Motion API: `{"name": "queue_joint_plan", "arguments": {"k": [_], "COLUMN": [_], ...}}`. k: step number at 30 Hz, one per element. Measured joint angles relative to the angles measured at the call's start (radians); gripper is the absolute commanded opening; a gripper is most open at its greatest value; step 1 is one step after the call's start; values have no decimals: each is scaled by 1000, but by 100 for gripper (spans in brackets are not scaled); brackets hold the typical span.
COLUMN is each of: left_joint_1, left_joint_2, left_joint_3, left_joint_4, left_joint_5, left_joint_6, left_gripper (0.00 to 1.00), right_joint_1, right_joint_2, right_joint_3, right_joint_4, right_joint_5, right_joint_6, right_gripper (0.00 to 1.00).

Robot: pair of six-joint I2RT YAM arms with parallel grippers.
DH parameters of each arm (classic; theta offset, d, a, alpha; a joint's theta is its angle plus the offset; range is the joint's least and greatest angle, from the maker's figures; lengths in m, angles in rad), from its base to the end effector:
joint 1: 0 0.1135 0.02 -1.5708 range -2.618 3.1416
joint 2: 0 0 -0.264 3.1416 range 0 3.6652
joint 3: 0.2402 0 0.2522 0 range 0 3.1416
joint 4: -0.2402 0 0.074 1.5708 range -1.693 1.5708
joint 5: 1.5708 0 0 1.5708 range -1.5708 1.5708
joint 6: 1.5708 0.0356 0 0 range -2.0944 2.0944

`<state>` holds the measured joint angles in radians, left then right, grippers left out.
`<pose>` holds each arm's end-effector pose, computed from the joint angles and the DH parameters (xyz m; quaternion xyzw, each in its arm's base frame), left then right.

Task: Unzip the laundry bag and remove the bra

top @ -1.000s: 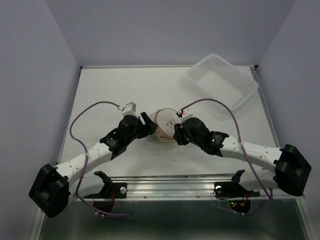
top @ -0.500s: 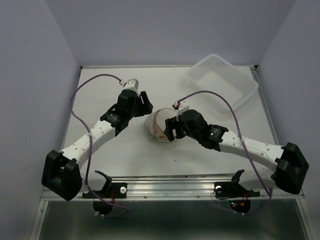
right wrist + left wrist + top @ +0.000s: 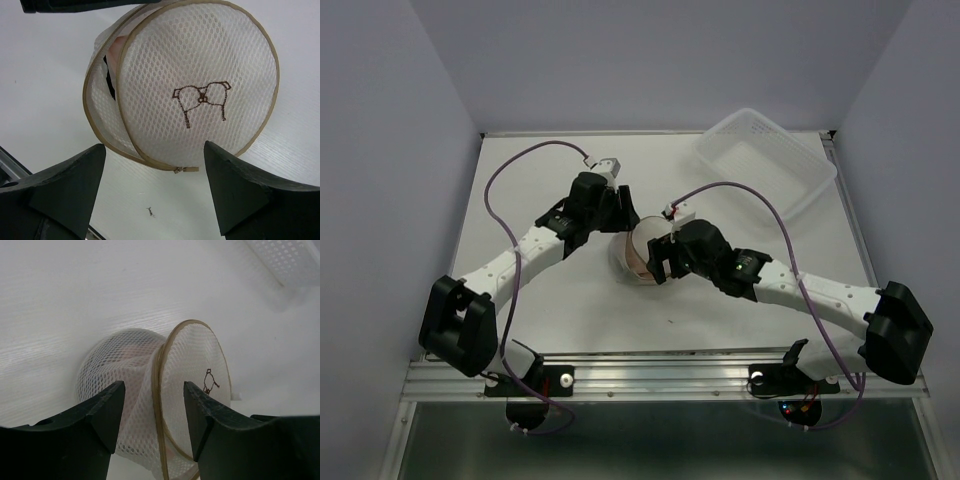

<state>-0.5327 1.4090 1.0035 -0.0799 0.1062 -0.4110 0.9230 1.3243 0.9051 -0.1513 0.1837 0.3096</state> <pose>0.2763 -0.1673 0.2815 0.0794 0.8519 -0.2749 0.4387 0.1835 0.2317 0.2658 -0.2219 0.8463 0.2103 0.4362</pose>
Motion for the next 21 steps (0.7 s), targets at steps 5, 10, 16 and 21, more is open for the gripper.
{"name": "queue_joint_plan", "arguments": {"k": [5,10,16,21], "left_joint_1": [-3,-3,-3,-3], "left_joint_2": [11,38,50,50], "left_joint_3": [20,20,20,20], "left_joint_4": [0,-3,-18,-18], "left_joint_5": [5,-1,-10,-13], "left_joint_6": [13,16,21,20], "left_gripper": [58,47,18,0], "right_joint_1": [0,0,0,0], "right_joint_2": [0,0,0,3], "right_joint_3": [-5,-5,-5,-5], "right_joint_4": [-2,-1,1,8], "right_joint_5": [3,3,-1,-18], "right_joint_6": [0,0,0,5], "right_gripper": [86,86,86,85]}}
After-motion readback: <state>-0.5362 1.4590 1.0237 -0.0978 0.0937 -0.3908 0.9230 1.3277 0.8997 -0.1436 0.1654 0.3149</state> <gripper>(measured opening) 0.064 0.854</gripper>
